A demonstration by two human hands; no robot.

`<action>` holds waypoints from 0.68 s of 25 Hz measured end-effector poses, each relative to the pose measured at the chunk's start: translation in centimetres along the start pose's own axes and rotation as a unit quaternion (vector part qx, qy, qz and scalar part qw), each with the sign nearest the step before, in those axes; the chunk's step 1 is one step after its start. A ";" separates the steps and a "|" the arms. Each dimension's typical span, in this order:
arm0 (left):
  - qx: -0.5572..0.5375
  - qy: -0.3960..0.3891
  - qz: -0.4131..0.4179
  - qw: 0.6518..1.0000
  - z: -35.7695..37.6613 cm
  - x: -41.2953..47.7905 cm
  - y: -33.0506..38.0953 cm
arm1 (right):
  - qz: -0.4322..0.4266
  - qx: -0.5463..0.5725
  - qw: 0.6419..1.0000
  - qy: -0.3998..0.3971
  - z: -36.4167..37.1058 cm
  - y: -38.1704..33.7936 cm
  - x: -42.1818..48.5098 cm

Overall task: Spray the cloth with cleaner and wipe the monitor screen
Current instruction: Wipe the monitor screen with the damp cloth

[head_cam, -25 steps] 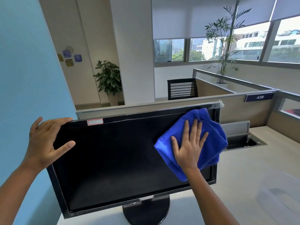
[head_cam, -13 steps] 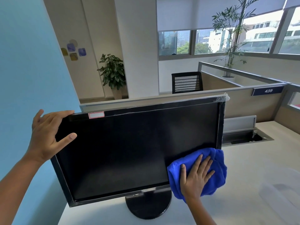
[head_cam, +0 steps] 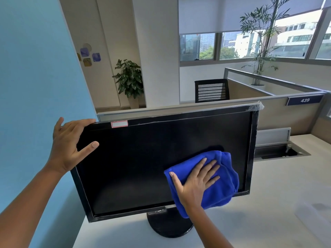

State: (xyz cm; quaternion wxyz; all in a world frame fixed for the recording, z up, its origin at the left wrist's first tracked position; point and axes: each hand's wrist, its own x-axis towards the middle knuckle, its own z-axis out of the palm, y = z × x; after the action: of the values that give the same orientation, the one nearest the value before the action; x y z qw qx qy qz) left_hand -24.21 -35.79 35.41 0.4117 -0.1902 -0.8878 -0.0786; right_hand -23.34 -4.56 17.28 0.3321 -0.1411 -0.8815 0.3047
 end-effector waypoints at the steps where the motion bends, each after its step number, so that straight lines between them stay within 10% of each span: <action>1: -0.002 0.001 -0.002 1.000 0.0 0.0 -0.1 | -0.015 -0.009 1.000 -0.006 0.3 -0.9 -0.3; 17: -0.027 0.007 -0.003 1.000 0.3 -0.3 -0.9 | -0.355 -0.140 0.900 -0.213 6.6 -8.3 -10.0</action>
State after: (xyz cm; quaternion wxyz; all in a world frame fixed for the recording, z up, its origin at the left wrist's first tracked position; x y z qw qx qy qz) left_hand -24.61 -36.58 35.04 0.4121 -0.1982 -0.8830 -0.1054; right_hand -20.79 -18.39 13.61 0.1999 0.2044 -0.9562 0.0632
